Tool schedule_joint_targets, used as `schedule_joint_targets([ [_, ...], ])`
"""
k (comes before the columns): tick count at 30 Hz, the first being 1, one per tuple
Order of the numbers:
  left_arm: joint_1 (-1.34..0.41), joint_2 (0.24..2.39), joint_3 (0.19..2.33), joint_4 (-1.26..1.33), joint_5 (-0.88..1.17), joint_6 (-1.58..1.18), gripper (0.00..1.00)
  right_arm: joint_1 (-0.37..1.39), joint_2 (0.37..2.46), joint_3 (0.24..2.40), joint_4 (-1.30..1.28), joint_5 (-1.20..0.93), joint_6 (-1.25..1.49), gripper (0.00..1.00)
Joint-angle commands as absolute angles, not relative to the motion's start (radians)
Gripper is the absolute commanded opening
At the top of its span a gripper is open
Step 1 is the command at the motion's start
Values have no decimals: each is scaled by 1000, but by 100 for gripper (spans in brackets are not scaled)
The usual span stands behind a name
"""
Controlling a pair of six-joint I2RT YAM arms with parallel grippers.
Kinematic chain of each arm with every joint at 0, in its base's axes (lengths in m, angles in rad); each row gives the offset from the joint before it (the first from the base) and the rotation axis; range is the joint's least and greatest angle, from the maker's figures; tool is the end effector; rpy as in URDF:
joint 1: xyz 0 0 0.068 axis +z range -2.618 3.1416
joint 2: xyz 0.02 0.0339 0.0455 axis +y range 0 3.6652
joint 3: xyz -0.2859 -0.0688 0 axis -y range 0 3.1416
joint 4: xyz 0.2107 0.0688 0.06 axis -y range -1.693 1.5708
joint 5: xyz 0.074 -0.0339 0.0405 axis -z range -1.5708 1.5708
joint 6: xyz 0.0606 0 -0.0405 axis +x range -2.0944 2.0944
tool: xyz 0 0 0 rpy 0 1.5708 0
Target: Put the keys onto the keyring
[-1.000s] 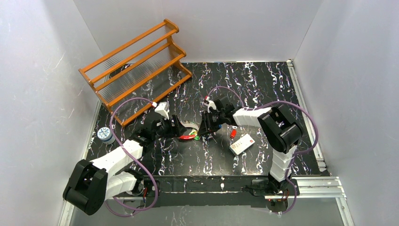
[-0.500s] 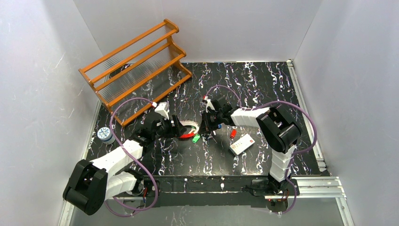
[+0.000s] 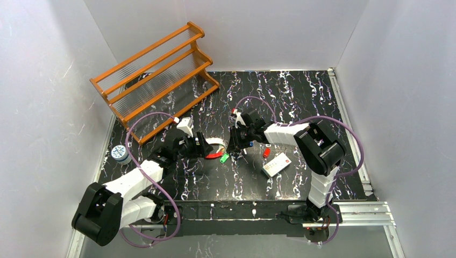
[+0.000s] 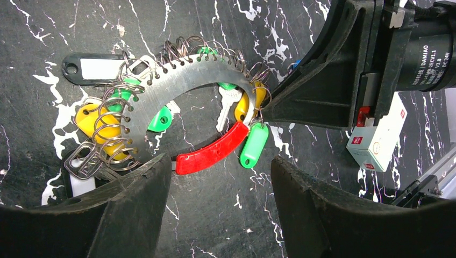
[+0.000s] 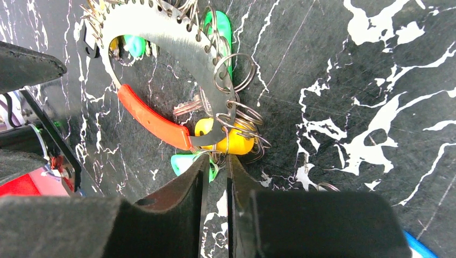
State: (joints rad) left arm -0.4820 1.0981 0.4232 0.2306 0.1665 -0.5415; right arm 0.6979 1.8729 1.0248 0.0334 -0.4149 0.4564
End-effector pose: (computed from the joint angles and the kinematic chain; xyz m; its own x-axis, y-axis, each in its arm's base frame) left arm 0.1837 -0.1075 0.2258 -0.6303 -0.2439 -0.7370 0.3091 0.7921 -0.5264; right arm 0.2741 0.2618 0.1739 -0.8529 -0.1890 -0.4866 -0.4724 0.6759 0.5656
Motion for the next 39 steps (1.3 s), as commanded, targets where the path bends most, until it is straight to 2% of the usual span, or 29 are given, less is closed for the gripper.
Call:
schedule_joint_targets([
  [1,-482,1075,423,217,168,-528,66,699,1855,1056,55,-377,446,26],
  [5,-482,1075,426,216,169,-526,66,699,1861,1069,51,-350,429,22],
  [9,-482,1069,432,204,167,-520,66,699,1835,1089,9,-304,371,8],
  [12,-482,1057,433,203,164,-515,65,699,1799,1091,2,-292,326,1],
  [21,-482,1026,452,194,168,-473,66,739,1705,1133,-105,-302,189,1],
  [29,-482,975,512,146,153,-372,67,845,1630,1200,-198,-134,33,1],
  [35,-482,927,558,131,185,-286,68,853,1515,1098,-28,-96,-71,1],
  [39,-482,890,583,126,220,-221,68,853,1400,946,191,-171,-172,1],
])
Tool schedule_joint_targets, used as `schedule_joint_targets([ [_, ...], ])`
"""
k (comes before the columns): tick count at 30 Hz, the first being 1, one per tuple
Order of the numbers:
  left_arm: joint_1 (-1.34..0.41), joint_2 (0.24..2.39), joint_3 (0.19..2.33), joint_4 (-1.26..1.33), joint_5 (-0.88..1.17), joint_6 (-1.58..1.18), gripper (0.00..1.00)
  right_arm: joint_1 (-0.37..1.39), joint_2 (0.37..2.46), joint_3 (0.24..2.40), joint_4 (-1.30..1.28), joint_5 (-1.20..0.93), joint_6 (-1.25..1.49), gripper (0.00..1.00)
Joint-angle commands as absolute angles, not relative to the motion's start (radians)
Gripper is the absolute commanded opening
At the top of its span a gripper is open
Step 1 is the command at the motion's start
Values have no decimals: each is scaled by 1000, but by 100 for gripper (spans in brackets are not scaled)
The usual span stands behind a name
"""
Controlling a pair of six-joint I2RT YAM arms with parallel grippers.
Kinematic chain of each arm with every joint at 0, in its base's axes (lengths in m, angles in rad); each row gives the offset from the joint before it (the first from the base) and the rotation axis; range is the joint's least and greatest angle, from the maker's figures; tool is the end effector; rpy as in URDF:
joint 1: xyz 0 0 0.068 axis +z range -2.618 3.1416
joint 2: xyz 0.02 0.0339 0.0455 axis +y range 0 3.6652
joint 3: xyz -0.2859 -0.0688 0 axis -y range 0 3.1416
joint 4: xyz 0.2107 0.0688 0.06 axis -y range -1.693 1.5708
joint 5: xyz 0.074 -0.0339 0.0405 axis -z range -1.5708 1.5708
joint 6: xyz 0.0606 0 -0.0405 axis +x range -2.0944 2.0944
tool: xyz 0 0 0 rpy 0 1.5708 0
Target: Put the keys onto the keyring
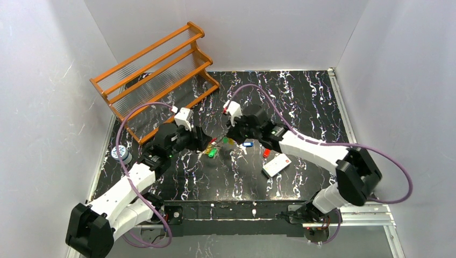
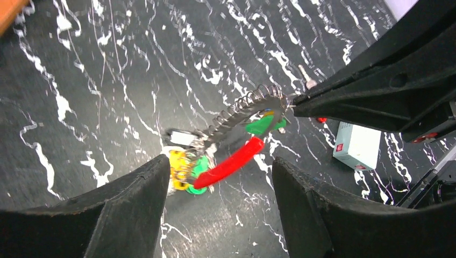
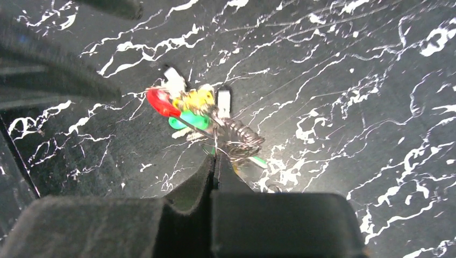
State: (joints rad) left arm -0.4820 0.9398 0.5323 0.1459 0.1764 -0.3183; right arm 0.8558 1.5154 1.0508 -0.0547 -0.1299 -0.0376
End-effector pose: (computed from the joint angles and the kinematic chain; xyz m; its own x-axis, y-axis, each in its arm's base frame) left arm 0.1702 -0.1011 0.2814 -0.4075 -0.1345 -0.9033 0.5044 0.7914 -0.3454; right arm 0.2142 0.2587 0.2916 -0.2942 -0.3957 -0.8700 -0.8341 0.5507 0.0316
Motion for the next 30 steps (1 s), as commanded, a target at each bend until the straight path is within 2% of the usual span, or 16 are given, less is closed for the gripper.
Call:
schedule_joint_targets([
  [1,-482,878,584,131,238,-202,68,853,1379,913,230,-201,-192,1],
  [10,-482,778,568,185,482,72,68,853,1346,886,213,-418,-309,1],
  [13,-481,760,552,184,599,186,65,853,1341,890,206,-483,-328,1],
  [19,-482,719,514,157,705,401,56,853,1326,876,213,-596,-375,1],
  [26,-482,741,491,160,796,486,39,853,1329,882,224,-660,-363,1],
  [30,-482,759,479,161,795,519,34,853,1330,882,231,-667,-353,1],
])
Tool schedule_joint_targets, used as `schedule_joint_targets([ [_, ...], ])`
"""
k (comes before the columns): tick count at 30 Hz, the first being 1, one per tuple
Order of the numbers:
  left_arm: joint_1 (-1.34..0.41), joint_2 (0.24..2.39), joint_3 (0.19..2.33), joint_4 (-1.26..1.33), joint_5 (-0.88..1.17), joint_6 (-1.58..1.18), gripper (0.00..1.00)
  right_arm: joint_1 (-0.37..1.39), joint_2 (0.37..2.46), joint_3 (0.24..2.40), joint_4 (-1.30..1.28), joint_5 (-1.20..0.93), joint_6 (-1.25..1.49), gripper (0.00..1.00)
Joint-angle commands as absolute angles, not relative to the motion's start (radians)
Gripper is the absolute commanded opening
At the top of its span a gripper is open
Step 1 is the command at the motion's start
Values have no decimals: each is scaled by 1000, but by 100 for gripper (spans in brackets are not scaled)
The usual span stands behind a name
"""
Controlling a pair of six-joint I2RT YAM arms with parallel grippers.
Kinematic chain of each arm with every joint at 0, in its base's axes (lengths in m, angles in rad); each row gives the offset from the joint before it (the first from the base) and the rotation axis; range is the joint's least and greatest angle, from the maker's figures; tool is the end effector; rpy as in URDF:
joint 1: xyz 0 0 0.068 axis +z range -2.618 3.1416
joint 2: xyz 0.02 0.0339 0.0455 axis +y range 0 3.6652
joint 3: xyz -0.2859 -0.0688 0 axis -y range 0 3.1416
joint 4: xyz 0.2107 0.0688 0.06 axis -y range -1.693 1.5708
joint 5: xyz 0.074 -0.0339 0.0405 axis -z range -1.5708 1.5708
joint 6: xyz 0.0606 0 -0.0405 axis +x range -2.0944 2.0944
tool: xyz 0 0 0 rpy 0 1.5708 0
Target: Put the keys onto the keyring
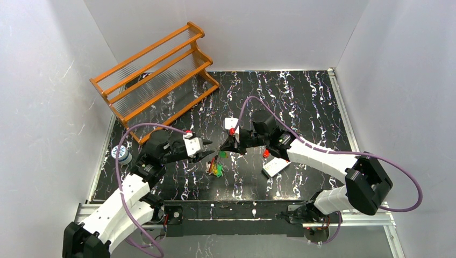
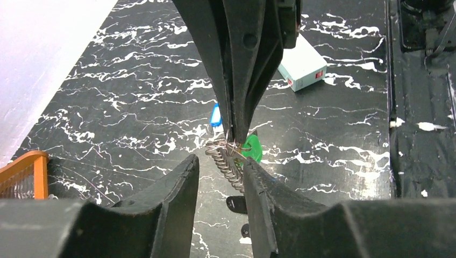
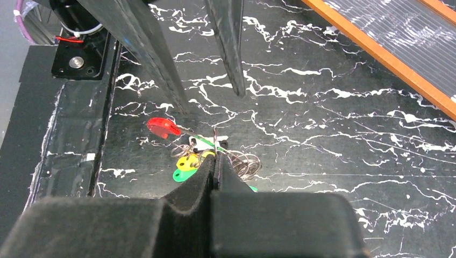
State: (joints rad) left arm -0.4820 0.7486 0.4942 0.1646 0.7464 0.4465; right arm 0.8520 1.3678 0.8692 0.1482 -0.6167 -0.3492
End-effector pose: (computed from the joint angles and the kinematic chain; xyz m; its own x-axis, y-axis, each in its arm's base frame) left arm 0.1117 -0.1049 0.3025 0.3340 0.1830 -0.9246 0.8817 0.2860 0.3751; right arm 0.1659 0.2429 0.3031 0.1201 -0.2867 -0.9505 -0.9903 0.0322 -0.1348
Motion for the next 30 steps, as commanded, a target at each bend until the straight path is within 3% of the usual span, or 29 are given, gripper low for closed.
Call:
schedule_joint_targets([
  [1,-482,763,478,162,788,520,33,853,1329,882,232,-669,-352,1],
  [19,-501,860,482,277,819,429,20,853,1334,884,241,-697,-318,1],
  [30,-520,876,482,301,805,396,19,853,1341,887,238,-700,-313,1],
])
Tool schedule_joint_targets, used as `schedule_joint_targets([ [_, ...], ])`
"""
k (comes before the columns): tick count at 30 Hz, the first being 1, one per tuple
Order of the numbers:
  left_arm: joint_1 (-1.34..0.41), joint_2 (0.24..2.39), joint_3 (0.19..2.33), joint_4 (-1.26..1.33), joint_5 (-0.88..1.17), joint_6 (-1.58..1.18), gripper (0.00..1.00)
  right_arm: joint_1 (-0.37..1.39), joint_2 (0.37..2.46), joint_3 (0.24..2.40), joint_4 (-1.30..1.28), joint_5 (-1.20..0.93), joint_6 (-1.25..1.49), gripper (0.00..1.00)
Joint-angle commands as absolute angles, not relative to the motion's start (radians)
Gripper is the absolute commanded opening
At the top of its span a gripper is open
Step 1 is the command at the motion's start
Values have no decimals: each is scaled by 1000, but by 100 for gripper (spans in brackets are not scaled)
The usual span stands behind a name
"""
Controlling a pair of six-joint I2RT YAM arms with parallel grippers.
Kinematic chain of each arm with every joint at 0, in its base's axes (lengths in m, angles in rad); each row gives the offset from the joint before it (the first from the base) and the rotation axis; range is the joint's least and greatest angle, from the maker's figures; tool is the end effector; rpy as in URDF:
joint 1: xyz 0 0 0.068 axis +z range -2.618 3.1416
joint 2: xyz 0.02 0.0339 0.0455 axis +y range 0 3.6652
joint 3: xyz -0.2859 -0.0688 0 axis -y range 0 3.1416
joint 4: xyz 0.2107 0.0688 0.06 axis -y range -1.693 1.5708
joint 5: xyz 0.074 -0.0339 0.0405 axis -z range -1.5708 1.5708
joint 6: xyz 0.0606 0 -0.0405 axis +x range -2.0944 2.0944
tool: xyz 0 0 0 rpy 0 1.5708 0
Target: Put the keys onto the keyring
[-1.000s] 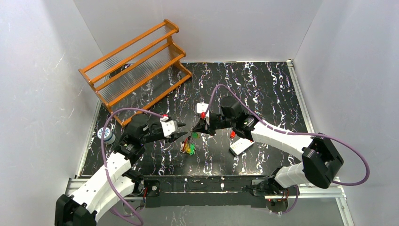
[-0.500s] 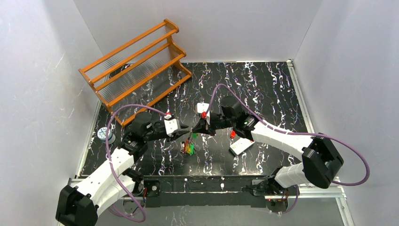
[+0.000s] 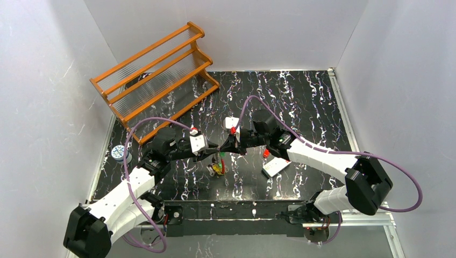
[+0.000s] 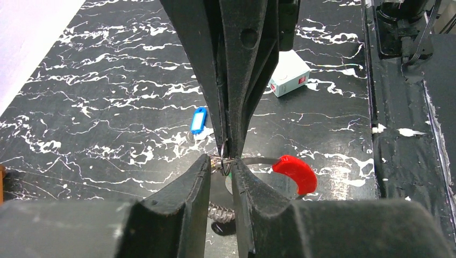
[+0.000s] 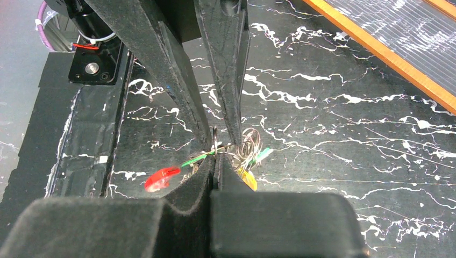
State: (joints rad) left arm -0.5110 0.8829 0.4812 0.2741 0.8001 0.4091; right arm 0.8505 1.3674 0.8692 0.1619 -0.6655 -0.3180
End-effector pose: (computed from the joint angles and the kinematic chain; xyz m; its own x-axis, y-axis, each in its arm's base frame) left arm 0.1280 -0.1216 0.2924 0.2806 0.1604 -0.9463 0.9262 0.2135 0.3108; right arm 0.1637 0.2433 0.3054 0.0983 -0.2608 -0.9604 -0.9948 -0.0008 -0.1016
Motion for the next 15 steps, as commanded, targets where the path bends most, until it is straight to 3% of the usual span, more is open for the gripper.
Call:
schedule_joint_targets([
  [1,-520,876,481,301,802,396,17,852,1341,887,238,-701,-313,1],
  [6,-520,881,481,299,796,383,0,853,1341,885,238,-699,-316,1],
  [10,-520,877,480,283,781,380,0,852,1334,885,238,-677,-320,3],
  [14,-521,840,465,283,765,399,0,853,1310,875,238,-618,-333,50],
  [15,-521,828,460,281,763,409,0,853,1300,867,244,-608,-340,54],
])
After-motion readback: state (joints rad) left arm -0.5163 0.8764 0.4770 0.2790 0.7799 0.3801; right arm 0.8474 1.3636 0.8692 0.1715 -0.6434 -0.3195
